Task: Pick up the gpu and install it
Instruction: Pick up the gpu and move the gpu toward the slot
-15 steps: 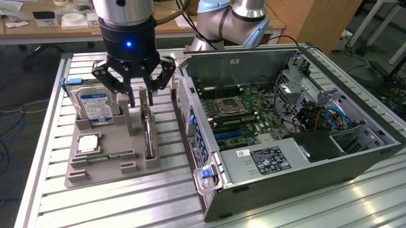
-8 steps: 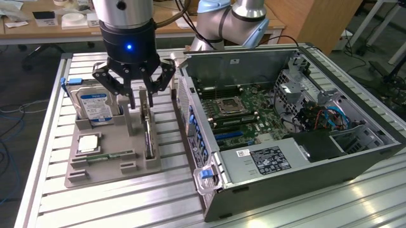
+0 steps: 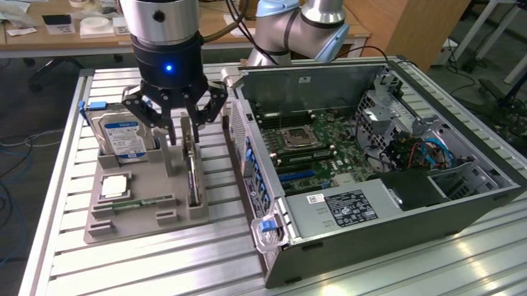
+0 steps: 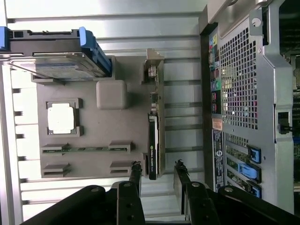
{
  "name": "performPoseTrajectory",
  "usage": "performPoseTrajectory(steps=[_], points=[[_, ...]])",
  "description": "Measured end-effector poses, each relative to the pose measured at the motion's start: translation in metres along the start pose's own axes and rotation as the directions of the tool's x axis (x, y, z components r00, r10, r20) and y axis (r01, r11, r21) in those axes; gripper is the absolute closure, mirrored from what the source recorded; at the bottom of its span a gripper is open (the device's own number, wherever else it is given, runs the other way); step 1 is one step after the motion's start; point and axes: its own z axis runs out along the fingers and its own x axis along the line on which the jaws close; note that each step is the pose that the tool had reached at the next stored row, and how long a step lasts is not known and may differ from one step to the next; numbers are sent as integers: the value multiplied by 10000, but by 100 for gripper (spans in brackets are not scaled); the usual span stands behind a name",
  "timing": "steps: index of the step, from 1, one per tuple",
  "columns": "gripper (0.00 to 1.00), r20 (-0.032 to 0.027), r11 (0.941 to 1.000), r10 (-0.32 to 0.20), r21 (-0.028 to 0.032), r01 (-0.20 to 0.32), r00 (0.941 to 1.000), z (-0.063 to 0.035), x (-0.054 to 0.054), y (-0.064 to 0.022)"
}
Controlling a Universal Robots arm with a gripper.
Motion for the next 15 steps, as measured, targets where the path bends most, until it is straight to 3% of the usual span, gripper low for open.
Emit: performPoseTrajectory(steps=[15], points=[[58,0,10000,1,0,-1,10000,65,2,-3]])
